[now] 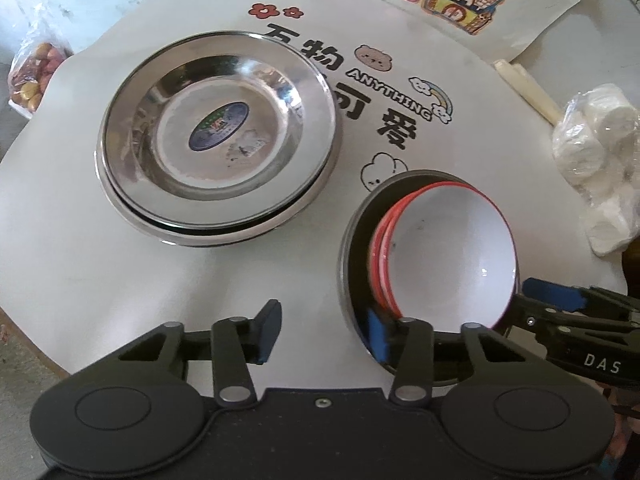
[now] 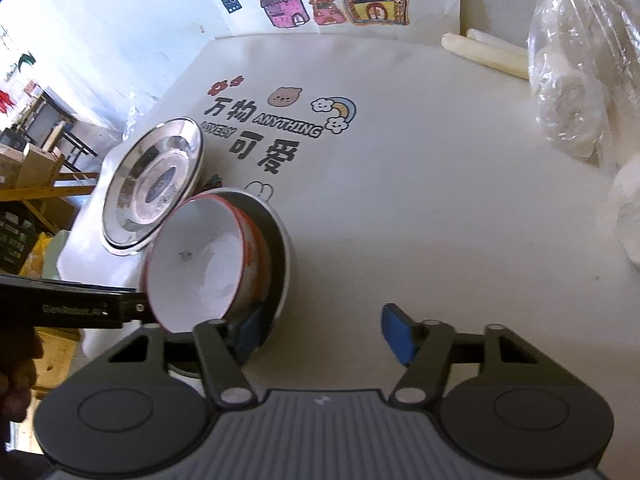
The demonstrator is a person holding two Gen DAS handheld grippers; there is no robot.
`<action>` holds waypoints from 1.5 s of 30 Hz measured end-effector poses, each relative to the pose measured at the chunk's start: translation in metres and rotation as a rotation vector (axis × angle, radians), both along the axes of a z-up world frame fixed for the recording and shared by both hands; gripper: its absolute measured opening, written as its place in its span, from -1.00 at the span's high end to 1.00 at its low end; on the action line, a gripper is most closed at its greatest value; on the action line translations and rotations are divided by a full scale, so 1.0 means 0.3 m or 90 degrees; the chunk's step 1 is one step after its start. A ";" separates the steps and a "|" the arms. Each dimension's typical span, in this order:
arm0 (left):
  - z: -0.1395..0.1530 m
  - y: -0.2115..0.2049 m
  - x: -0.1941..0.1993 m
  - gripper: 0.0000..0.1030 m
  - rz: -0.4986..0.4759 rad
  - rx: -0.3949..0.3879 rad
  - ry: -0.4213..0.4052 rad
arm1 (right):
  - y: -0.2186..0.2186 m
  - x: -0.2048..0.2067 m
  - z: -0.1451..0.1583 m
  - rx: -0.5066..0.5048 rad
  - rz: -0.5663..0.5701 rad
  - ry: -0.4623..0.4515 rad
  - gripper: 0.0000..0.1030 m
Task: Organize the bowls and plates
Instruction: 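Close the left gripper on the steel bowl rim while the right gripper grips it too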
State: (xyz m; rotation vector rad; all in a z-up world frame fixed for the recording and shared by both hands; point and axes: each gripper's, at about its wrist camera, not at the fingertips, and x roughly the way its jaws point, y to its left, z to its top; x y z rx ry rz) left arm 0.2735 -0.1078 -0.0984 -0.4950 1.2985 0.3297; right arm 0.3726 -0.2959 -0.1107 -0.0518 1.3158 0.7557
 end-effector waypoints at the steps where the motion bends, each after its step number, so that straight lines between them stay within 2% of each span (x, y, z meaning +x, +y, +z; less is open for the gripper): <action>1: 0.000 -0.001 -0.001 0.23 0.000 -0.003 -0.003 | -0.001 0.000 0.000 0.005 -0.002 0.005 -0.17; 3: 0.001 -0.002 -0.002 0.36 -0.001 -0.012 -0.012 | -0.004 0.003 -0.002 0.021 -0.011 0.022 -0.02; 5: 0.002 -0.005 -0.002 0.48 -0.005 -0.019 -0.021 | -0.005 0.004 -0.005 0.035 -0.018 0.039 0.21; 7: 0.003 -0.011 -0.001 0.68 -0.009 -0.026 -0.030 | 0.001 0.004 -0.006 0.045 -0.020 0.051 0.39; 8: 0.004 -0.015 0.000 0.71 -0.012 -0.028 -0.033 | 0.006 0.004 -0.006 0.048 -0.019 0.055 0.49; 10: 0.004 -0.022 0.002 0.71 -0.016 -0.024 -0.033 | 0.018 -0.001 -0.004 0.049 -0.014 0.056 0.58; 20: -0.007 -0.011 -0.002 0.70 -0.008 -0.038 -0.037 | 0.031 -0.002 -0.015 0.050 -0.019 0.074 0.65; 32: -0.009 -0.023 -0.007 0.71 -0.024 -0.034 -0.042 | 0.026 -0.018 -0.006 0.041 -0.018 0.062 0.67; 45: 0.042 -0.015 0.006 0.71 -0.052 -0.025 -0.074 | 0.009 -0.026 0.026 0.055 -0.041 0.048 0.66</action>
